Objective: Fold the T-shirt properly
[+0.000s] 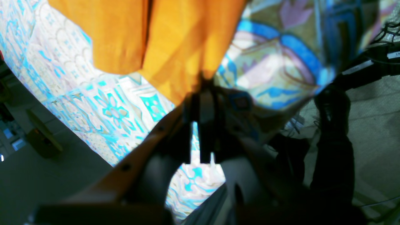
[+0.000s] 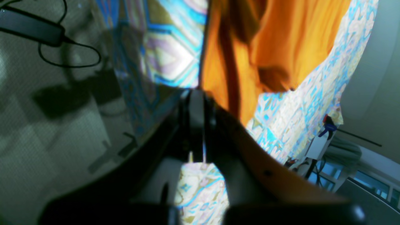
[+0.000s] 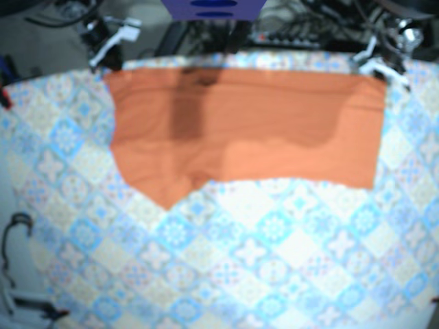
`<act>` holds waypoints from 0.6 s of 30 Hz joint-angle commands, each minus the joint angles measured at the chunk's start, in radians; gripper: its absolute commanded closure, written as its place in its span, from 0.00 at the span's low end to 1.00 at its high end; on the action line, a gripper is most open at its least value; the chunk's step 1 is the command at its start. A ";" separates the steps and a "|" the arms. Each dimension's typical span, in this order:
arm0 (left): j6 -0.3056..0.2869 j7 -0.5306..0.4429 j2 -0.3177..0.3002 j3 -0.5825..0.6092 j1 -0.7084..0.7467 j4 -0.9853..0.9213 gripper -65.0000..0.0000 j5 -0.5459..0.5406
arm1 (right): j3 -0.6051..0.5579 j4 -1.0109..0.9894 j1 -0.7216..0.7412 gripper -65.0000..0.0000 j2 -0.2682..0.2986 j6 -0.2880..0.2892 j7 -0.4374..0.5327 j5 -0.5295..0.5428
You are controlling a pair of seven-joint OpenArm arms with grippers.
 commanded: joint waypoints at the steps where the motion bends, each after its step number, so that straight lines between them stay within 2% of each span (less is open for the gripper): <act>1: 0.005 0.003 -0.021 -0.008 0.027 0.008 1.00 0.004 | 0.008 0.008 -0.009 1.00 0.010 -0.015 0.001 0.010; 18: 0.005 -0.029 -0.020 -0.009 0.083 0.008 1.00 0.004 | 0.008 0.008 -0.001 1.00 0.010 -0.015 0.001 0.010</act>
